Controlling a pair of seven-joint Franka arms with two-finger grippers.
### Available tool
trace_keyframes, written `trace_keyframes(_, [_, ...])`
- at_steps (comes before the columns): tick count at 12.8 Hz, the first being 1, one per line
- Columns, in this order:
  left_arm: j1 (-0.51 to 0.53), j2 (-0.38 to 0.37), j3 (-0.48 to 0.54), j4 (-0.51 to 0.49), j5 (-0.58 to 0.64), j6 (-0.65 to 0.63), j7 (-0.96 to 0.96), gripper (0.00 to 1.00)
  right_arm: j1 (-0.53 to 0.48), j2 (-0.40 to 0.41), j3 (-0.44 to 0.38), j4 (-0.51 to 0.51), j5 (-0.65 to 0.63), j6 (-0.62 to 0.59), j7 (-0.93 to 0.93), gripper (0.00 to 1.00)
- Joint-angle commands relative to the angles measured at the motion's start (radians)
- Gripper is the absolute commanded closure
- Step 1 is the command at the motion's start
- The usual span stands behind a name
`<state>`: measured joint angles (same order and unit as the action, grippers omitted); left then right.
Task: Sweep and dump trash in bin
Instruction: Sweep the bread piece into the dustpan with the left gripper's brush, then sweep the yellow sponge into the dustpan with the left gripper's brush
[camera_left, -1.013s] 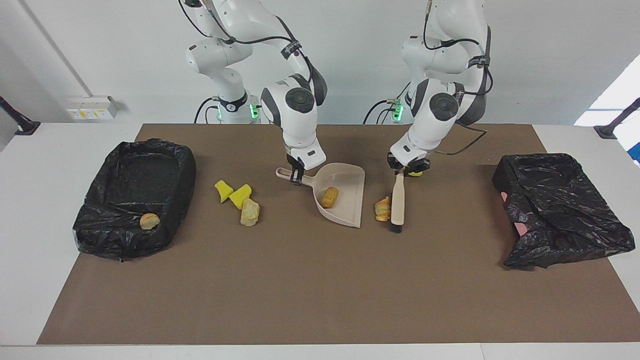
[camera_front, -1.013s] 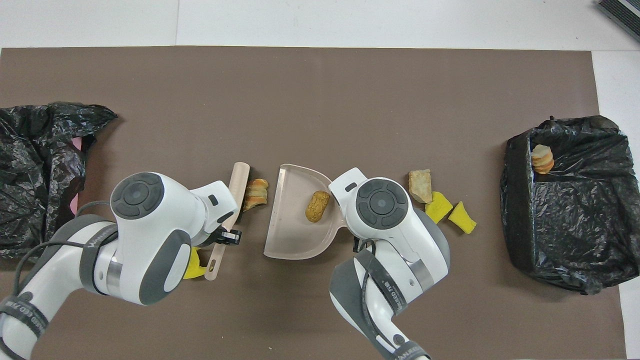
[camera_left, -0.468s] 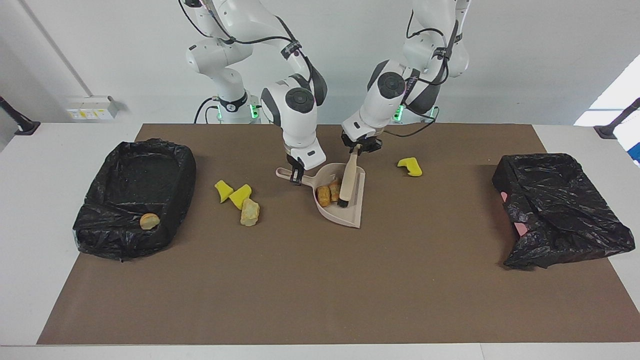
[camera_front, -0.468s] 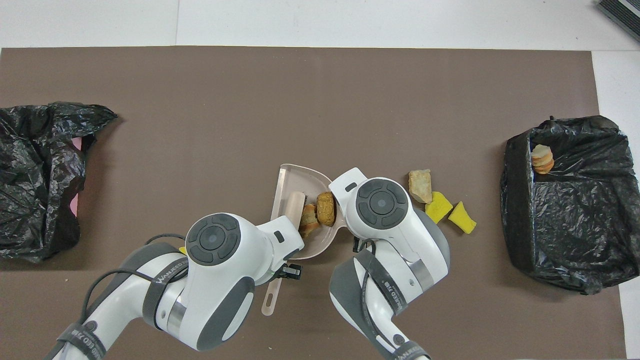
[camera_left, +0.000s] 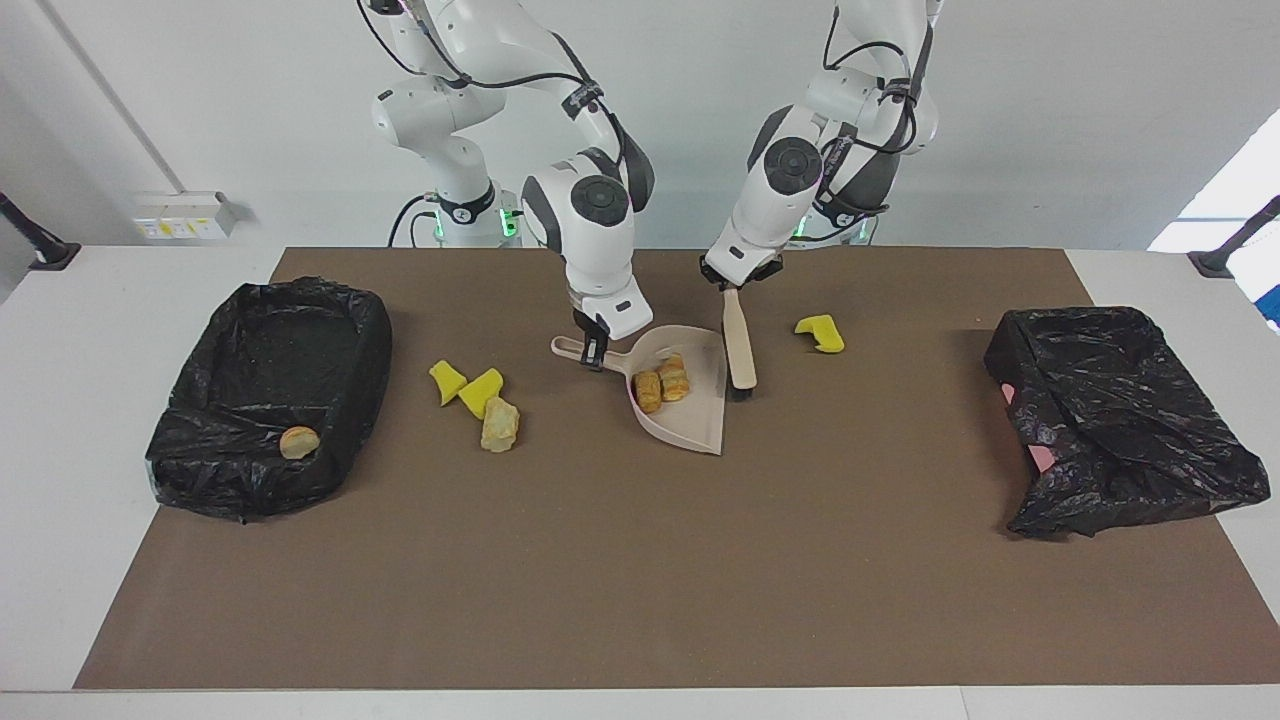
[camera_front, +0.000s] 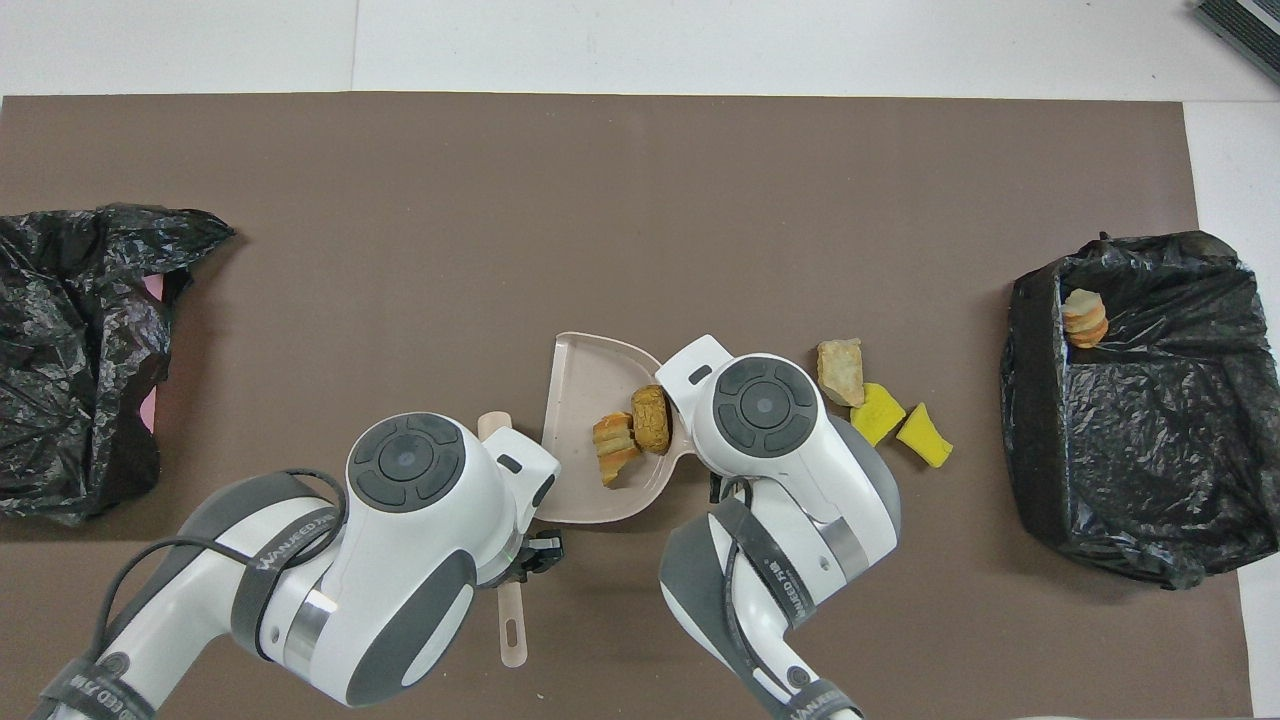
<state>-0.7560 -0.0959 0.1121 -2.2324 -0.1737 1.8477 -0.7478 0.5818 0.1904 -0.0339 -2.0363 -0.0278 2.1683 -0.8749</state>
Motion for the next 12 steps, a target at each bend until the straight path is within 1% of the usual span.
trace_keyframes(1, [-0.011, -0.039, -0.028, 0.000, 0.139, -0.105, -0.344, 1.00, -0.016, 0.020, 0.003, 0.018, -0.026, 0.021, -0.072, 1.00])
trace_keyframes(3, [0.000, -0.060, -0.035, -0.009, 0.161, -0.223, -0.377, 1.00, -0.016, 0.020, 0.003, 0.018, -0.029, 0.019, -0.088, 1.00])
trace_keyframes(5, [0.021, -0.097, -0.034, -0.051, 0.166, -0.296, -0.378, 1.00, -0.016, 0.020, 0.002, 0.016, -0.032, 0.019, -0.088, 1.00])
trace_keyframes(6, [0.029, -0.125, -0.034, -0.090, 0.166, -0.309, -0.377, 1.00, -0.016, 0.020, 0.002, 0.016, -0.032, 0.019, -0.088, 1.00])
trace_keyframes(8, [0.052, -0.197, -0.037, -0.197, 0.166, -0.254, -0.363, 1.00, -0.016, 0.020, 0.003, 0.016, -0.032, 0.019, -0.088, 1.00])
trace_keyframes(9, [0.056, -0.217, -0.037, -0.243, 0.166, -0.201, -0.331, 1.00, -0.016, 0.020, 0.003, 0.016, -0.032, 0.019, -0.087, 1.00])
trace_keyframes(11, [0.060, -0.212, -0.037, -0.303, 0.163, -0.080, -0.294, 1.00, -0.016, 0.020, 0.003, 0.016, -0.032, 0.019, -0.084, 1.00])
trace_keyframes(12, [0.061, -0.203, -0.037, -0.303, 0.161, -0.030, -0.271, 1.00, -0.016, 0.020, 0.003, 0.016, -0.032, 0.019, -0.082, 1.00])
